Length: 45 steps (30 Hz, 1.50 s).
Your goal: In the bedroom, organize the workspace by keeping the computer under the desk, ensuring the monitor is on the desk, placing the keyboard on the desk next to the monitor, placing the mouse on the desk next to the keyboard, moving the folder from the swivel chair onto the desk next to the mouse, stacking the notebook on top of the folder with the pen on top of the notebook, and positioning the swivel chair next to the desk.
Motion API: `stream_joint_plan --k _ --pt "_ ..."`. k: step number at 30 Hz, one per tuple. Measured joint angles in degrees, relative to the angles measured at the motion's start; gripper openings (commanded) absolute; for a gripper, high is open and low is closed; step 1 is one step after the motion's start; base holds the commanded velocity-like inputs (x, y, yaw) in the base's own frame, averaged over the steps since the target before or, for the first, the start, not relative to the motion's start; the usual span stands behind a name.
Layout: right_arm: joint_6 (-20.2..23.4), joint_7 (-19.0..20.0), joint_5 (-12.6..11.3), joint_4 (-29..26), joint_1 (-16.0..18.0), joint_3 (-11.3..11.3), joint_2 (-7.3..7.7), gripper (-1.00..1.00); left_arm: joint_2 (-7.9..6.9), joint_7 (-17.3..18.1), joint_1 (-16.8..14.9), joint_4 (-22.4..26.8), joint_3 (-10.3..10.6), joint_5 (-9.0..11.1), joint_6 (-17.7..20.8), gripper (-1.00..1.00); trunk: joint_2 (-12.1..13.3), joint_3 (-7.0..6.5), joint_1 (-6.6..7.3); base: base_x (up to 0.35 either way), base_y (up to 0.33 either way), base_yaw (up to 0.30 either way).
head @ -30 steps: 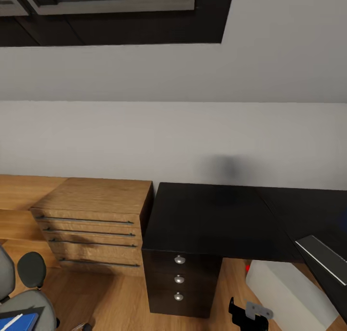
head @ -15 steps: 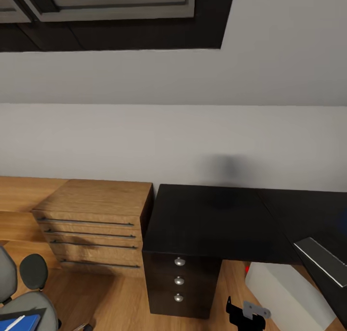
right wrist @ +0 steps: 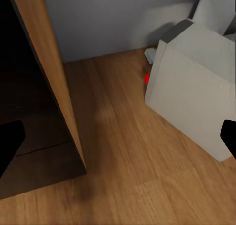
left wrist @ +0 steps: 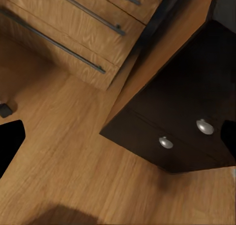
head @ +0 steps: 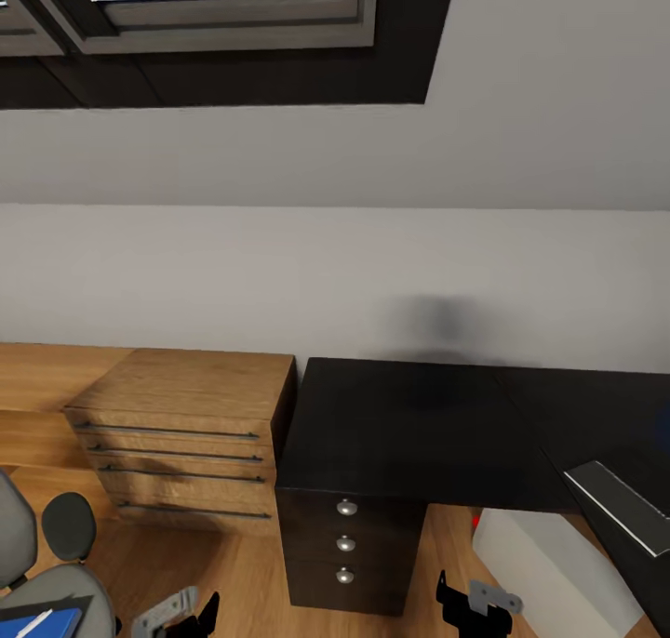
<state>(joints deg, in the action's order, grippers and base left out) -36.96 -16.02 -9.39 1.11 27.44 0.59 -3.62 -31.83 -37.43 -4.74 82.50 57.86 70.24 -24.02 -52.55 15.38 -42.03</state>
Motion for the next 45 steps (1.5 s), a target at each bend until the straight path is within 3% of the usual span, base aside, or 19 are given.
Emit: stream_joint_plan --k 3,7,8,13,17,18,19,20,22,24,27,28,29,31,32,33,34,38,45 --pt "-1.0 -0.1 0.0 0.0 0.0 0.0 -0.03 1.00 -2.33 -6.5 0.0 6.1 -0.1 -0.2 2.2 1.00 1.2 -0.54 0.66 0.000 0.000 0.000" --pt "-4.1 -0.2 0.0 -0.1 0.0 0.0 -0.08 1.00 -1.67 -10.9 0.0 8.9 -1.8 -0.4 6.1 1.00 2.8 -1.26 1.54 0.000 0.000 0.000" --pt "-4.9 -0.2 0.1 -0.1 0.0 0.0 -0.09 1.00 -1.14 -11.3 0.0 9.2 -2.7 -0.4 7.2 1.00 3.2 -1.44 1.76 0.000 0.000 0.000" --pt "-8.2 -1.4 0.0 -1.6 0.0 -0.1 -0.12 1.00 4.21 -12.5 0.0 10.0 -11.9 -0.9 17.3 1.00 5.2 -2.34 2.86 0.000 0.000 0.000" --pt "-5.3 -4.3 0.0 -6.9 0.1 0.1 0.43 1.00 7.90 -12.5 0.0 10.2 -18.7 -0.9 24.0 1.00 6.8 -3.06 3.74 0.000 0.000 0.000" --pt "-2.2 -5.9 0.1 -11.1 0.1 0.1 0.76 1.00 9.26 -12.5 0.0 10.2 -21.3 -0.8 26.3 1.00 7.2 -3.25 3.95 0.000 0.000 0.000" --pt "-0.1 -6.8 0.1 -13.8 0.1 0.1 0.93 1.00 10.00 -12.5 0.0 10.2 -22.5 -0.8 27.6 1.00 7.6 -3.42 4.18 0.000 0.000 0.000" --pt "4.5 -8.5 0.3 -19.3 0.1 0.1 1.34 1.00 11.42 -12.5 0.0 10.2 -24.4 -0.9 29.8 1.00 8.0 -3.61 4.39 0.000 0.000 0.000" --pt "15.7 -10.5 0.3 -32.8 -0.2 0.2 2.45 1.00 13.95 -12.6 -0.1 10.2 -27.1 -1.0 32.8 1.00 8.8 -3.97 4.83 0.000 0.000 0.000" --pt "28.1 -11.1 0.4 -45.6 -1.5 0.6 3.90 1.00 15.61 -12.5 -1.4 10.2 -28.4 -1.0 34.1 1.00 9.6 -4.33 5.28 0.000 0.000 0.000" --pt "39.7 -11.1 -1.1 -54.7 -2.4 2.7 5.72 1.00 17.36 -12.5 -4.2 10.2 -28.9 -1.0 34.7 1.00 10.8 -4.87 5.94 0.000 0.000 0.000" --pt "48.8 -9.0 -4.5 -56.9 -2.1 7.2 8.44 1.00 17.98 -12.6 -5.5 10.2 -28.9 -1.1 34.9 1.00 10.9 -4.87 5.94 0.000 0.000 0.000" --pt "50.3 -8.1 -5.7 -55.1 -1.5 8.5 10.62 1.00 17.82 -12.6 -5.7 10.2 -28.9 -1.2 35.0 1.00 10.9 -4.87 5.94 0.000 0.000 0.000" --pt "51.3 -7.2 -7.2 -50.2 0.4 9.6 12.68 1.00 17.52 -12.6 -5.8 10.2 -28.8 -1.4 35.1 1.00 10.9 -4.87 5.94 0.000 0.000 0.000" --pt "51.4 -6.6 -8.3 -42.4 4.0 10.3 14.74 1.00 17.33 -12.7 -5.8 10.1 -27.5 -1.7 35.1 1.00 10.9 -4.87 5.94 0.012 -0.020 0.000" --pt "50.3 -6.2 -8.8 -37.7 6.7 10.7 16.39 1.00 17.26 -12.8 -5.9 10.1 -24.0 -2.8 34.9 1.00 10.9 -4.87 5.94 0.073 -0.070 0.000" --pt "49.7 -6.1 -9.1 -37.0 7.5 10.8 16.89 1.00 17.25 -12.9 -5.9 10.1 -22.1 -3.8 34.8 1.00 10.9 -4.87 5.95 0.107 -0.094 0.000" --pt "48.7 -5.8 -9.4 -37.1 8.5 11.1 17.52 1.00 17.47 -13.0 -5.9 10.2 -18.0 -8.0 34.5 1.00 10.9 -4.87 5.96 0.206 -0.170 0.000" --pt "48.4 -5.7 -9.5 -37.1 8.7 11.2 17.58 1.00 17.40 -13.1 -5.9 10.2 -17.2 -9.1 34.5 1.00 10.9 -4.87 5.97 0.242 -0.203 0.000"
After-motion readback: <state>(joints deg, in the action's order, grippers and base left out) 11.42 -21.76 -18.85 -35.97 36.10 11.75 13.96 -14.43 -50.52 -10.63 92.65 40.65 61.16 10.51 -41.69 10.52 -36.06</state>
